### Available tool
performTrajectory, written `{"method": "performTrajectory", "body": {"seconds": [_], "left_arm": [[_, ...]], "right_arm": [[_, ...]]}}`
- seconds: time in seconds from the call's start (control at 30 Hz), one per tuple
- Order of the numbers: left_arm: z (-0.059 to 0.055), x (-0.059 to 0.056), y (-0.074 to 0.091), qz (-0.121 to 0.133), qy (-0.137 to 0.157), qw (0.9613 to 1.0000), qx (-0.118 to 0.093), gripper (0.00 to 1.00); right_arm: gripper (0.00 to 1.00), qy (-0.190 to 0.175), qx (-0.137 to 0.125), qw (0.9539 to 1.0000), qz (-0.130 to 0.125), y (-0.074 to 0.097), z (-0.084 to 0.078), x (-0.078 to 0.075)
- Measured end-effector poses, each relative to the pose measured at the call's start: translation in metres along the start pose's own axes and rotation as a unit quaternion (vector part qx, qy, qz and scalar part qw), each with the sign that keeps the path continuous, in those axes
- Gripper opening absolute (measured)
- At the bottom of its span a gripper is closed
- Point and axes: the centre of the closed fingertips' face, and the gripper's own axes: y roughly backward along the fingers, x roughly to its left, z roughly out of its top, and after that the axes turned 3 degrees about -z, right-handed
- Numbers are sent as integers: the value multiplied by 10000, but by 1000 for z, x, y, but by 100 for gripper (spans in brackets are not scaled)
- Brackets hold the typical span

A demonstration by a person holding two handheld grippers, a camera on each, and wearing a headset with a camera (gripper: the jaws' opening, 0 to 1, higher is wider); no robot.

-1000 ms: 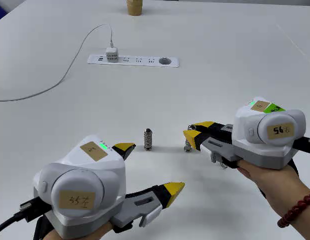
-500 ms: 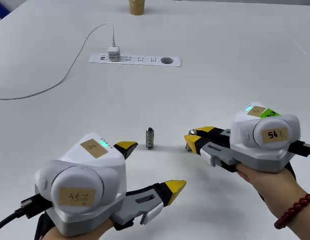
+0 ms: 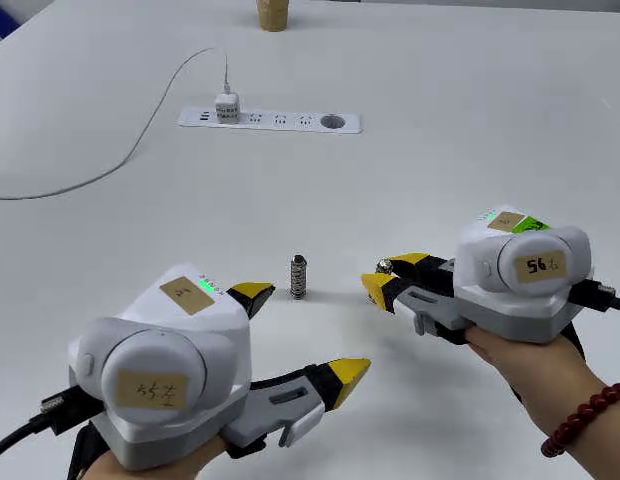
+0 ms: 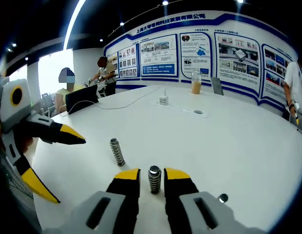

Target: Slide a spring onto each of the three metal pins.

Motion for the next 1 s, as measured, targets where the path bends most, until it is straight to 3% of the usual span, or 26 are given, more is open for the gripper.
{"method": "performTrajectory", "body": {"seconds": [0.17,0.67,1.0], "left_arm": [[4,1,1,31,59,9999,-91,66],[8,-6,-3,-32,-101,9999,-38,66],[7,-13,-7,-97,-138,9999,27,63]], "right_arm": [[25,-199,-16,9998,-31,11,7,-1],[40,-435,-256,9986,-143,48,24,-10],[47,-285,-100,9995,-82,71,17,-17]]}}
